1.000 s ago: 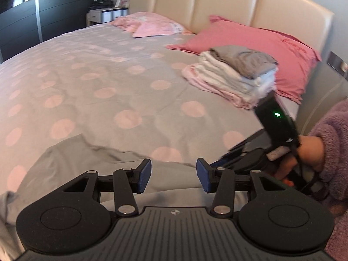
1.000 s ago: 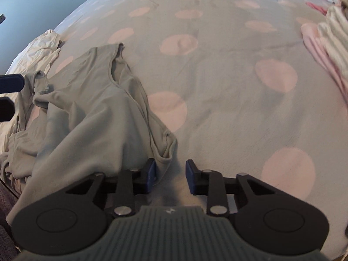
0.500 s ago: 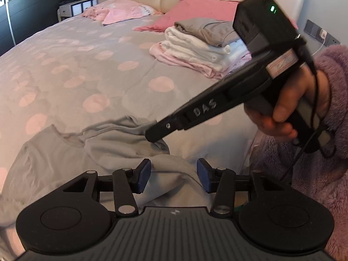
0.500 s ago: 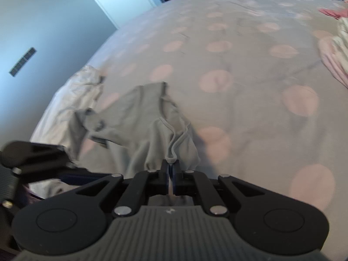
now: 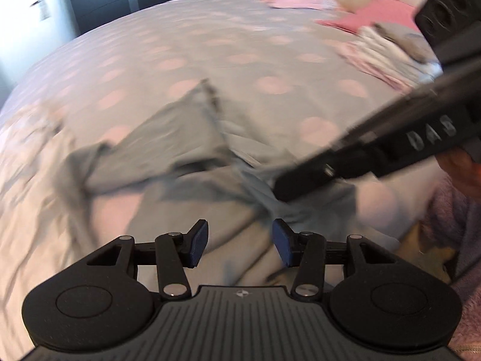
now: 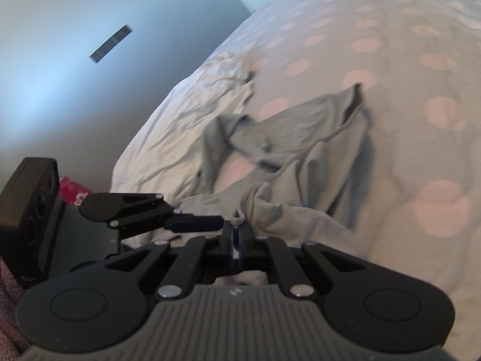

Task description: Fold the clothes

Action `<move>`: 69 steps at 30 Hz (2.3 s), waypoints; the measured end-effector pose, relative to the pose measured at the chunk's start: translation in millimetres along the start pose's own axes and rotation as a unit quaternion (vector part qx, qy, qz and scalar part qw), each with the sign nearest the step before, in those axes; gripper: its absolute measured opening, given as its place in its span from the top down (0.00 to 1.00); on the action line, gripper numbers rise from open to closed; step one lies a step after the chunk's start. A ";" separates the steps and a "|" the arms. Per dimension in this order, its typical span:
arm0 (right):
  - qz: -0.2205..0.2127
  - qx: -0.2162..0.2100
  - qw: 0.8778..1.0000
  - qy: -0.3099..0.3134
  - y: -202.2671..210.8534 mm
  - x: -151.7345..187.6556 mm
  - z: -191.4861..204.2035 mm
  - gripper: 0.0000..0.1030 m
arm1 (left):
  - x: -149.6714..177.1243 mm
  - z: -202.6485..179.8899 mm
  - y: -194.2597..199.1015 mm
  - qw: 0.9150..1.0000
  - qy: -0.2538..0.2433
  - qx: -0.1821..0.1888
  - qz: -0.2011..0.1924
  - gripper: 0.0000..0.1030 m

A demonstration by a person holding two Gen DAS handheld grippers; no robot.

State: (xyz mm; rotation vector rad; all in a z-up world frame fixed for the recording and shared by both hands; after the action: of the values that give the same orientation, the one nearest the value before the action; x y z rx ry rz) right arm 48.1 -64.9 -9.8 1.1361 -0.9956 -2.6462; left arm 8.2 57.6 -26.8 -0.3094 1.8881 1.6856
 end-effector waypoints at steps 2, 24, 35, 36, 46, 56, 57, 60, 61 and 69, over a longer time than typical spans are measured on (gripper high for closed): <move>0.013 -0.010 1.000 0.011 -12.4 -0.1 10.0 0.96 | 3.4 16.0 5.0 0.999 0.036 -0.019 -0.003 0.56; 0.016 0.153 0.980 0.128 36.6 12.7 -20.0 0.56 | 2.8 -10.7 16.8 0.996 0.059 0.058 -0.024 0.56; 0.046 0.165 0.982 0.085 32.4 48.7 -72.1 0.57 | 15.1 -66.5 -29.2 0.994 -0.005 0.090 0.055 0.55; 0.043 0.159 0.983 0.078 31.6 49.1 -75.3 0.57 | 15.9 -66.6 -30.8 0.994 -0.004 0.092 0.057 0.55; 0.014 0.108 0.991 0.081 23.3 37.3 -65.0 0.88 | 17.5 -53.3 -32.0 0.996 0.002 0.057 0.062 0.89; -0.015 -0.003 0.993 0.117 20.8 18.0 6.6 0.93 | 19.8 28.6 7.1 0.995 0.074 -0.058 0.034 0.91; -0.015 -0.016 0.993 0.119 19.1 17.3 14.2 0.93 | 21.4 38.0 10.9 0.994 0.080 -0.073 0.031 0.91; -0.010 -0.044 0.992 0.120 14.4 15.1 29.1 0.93 | 27.5 68.8 10.6 0.987 0.108 -0.110 0.033 0.91; -0.008 -0.050 0.991 0.120 12.3 14.6 32.7 0.93 | 29.7 78.9 10.3 0.985 0.117 -0.122 0.034 0.91; 0.022 -0.041 0.986 0.160 -18.0 24.0 56.6 0.82 | 54.5 110.1 -6.5 0.974 0.146 -0.156 0.071 0.83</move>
State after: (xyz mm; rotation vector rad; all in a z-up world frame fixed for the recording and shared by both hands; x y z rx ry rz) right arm -4.5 -28.5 -6.5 1.4423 -0.8310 -2.3437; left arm -2.8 173.7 -66.1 -0.5865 1.8804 2.1365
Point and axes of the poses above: each gripper's, at about its wrist camera, not at the fingertips, and y roughly against the way its jaws point, z to its left, x to its underside, the point moved 6 cm from there along -y, roughly the way its jaws point, and after that the axes turned 8 degrees about y, right-handed, at the moved point
